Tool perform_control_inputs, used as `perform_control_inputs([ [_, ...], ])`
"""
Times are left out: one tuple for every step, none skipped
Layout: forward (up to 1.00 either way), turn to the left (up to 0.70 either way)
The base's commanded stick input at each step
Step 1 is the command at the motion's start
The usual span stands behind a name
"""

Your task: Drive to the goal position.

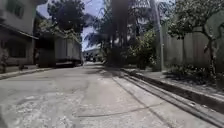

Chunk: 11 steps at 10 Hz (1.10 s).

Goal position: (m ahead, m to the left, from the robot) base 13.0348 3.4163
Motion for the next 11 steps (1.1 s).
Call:
perform_control_inputs([
  [1.00,0.01],
  [1.00,0.01],
  [1.00,0.01],
  [1.00,0.01],
  [1.00,0.01],
  [1.00,0.27],
  [1.00,0.41],
  [1.00,0.41],
  [1.00,0.31],
  [1.00,0.01],
  [1.00,0.12],
])
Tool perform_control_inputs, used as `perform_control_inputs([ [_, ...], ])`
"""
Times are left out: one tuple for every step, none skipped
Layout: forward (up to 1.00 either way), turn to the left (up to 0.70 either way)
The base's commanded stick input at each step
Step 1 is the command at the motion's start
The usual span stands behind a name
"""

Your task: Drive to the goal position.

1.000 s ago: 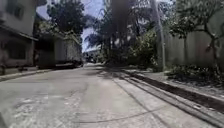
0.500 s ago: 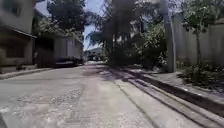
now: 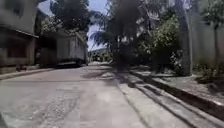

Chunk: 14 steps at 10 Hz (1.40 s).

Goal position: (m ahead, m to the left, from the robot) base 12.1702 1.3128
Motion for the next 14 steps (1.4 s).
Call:
perform_control_inputs([
  [1.00,0.41],
  [1.00,0.41],
  [1.00,0.14],
  [1.00,0.01],
  [1.00,0.01],
  [1.00,0.01],
  [1.00,0.01],
  [1.00,0.01],
  [1.00,0.01],
  [1.00,0.01],
  [1.00,0.01],
  [1.00,-0.39],
  [1.00,-0.39],
  [1.00,-0.39],
])
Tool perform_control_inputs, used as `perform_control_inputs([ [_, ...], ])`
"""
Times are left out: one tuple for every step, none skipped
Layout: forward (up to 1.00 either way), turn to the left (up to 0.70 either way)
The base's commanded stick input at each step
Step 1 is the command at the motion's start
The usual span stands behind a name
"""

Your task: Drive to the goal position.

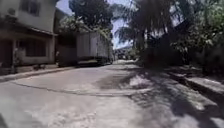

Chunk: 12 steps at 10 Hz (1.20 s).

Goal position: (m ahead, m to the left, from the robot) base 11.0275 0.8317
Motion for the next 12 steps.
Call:
perform_control_inputs([
  [1.00,-0.39],
  [1.00,-0.39],
  [1.00,-0.39],
  [1.00,-0.27],
  [1.00,0.01],
  [1.00,0.01],
  [1.00,0.01],
  [1.00,0.01],
  [1.00,0.01],
  [1.00,0.01],
  [1.00,0.01],
  [1.00,0.01],
])
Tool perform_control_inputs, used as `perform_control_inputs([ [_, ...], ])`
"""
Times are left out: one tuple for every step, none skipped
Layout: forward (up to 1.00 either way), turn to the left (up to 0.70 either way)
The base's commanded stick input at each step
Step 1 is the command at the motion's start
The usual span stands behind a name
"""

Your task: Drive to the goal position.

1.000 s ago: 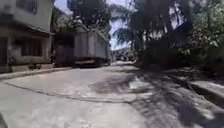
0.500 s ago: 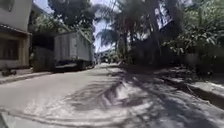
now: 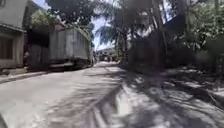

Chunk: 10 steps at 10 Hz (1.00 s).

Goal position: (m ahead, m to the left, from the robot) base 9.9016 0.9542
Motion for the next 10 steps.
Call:
perform_control_inputs([
  [1.00,0.01],
  [1.00,0.01],
  [1.00,0.01],
  [1.00,0.01],
  [1.00,0.01],
  [1.00,0.01],
  [1.00,0.01],
  [1.00,0.01],
  [1.00,0.01],
  [1.00,0.01],
])
